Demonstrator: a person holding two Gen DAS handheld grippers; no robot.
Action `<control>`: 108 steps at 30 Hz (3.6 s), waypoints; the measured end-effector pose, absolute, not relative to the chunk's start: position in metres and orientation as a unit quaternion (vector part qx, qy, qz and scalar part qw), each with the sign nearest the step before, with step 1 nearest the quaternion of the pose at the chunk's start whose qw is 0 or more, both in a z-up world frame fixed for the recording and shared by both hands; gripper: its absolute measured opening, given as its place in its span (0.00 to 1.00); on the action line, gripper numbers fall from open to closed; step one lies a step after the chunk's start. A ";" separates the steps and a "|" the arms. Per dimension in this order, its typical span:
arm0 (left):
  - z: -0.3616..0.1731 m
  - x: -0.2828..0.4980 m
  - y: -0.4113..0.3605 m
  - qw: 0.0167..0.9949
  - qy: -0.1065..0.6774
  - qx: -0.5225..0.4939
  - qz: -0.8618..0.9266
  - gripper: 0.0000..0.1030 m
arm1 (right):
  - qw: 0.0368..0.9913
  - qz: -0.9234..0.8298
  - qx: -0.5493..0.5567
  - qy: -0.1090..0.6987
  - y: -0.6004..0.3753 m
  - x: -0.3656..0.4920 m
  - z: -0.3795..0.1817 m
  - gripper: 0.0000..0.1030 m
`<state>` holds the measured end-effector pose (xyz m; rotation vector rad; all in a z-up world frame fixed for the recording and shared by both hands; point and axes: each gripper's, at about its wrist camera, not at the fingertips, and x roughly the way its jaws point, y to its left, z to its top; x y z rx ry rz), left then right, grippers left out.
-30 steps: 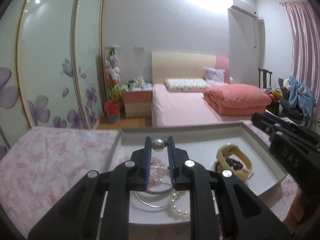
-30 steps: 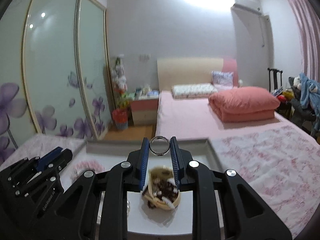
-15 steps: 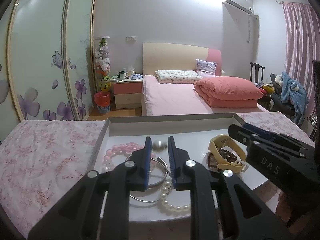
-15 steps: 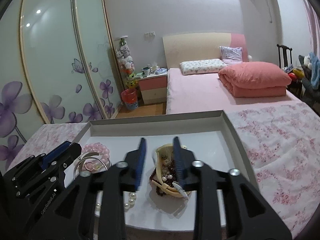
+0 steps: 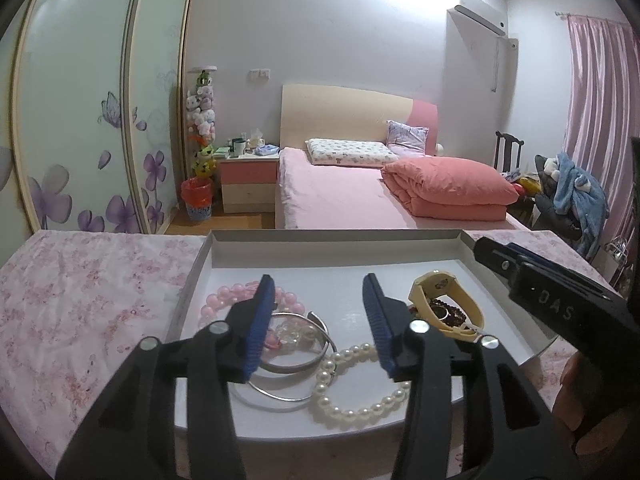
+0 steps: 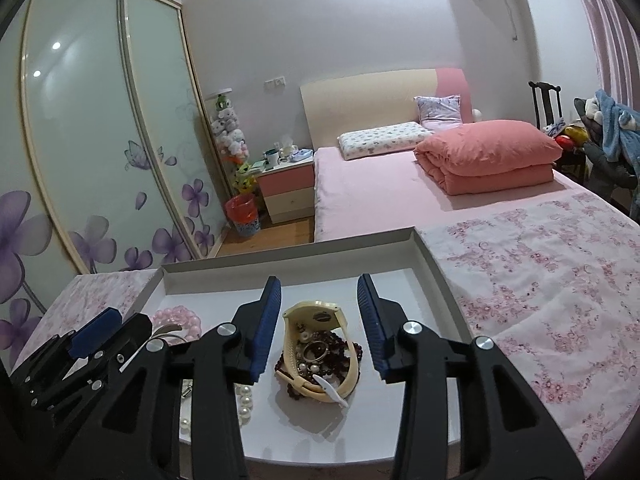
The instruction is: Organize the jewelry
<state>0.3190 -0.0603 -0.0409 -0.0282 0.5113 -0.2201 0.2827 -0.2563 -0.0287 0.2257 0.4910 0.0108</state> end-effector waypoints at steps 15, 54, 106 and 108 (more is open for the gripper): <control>0.016 0.216 0.006 0.982 0.188 -0.012 -0.033 0.96 | 0.981 0.002 0.069 0.182 -0.250 0.190 0.019 0.98; 0.002 0.111 0.020 0.985 0.172 -0.009 -0.010 0.96 | 0.986 -0.025 0.004 0.163 -0.221 0.083 -0.005 0.98; -0.005 0.113 0.010 0.982 0.185 -0.003 -0.026 0.96 | 0.985 -0.026 0.016 0.172 -0.224 0.086 -0.008 0.98; -0.006 0.114 0.010 0.982 0.185 -0.003 -0.025 0.96 | 0.985 -0.027 0.016 0.172 -0.224 0.086 -0.008 0.98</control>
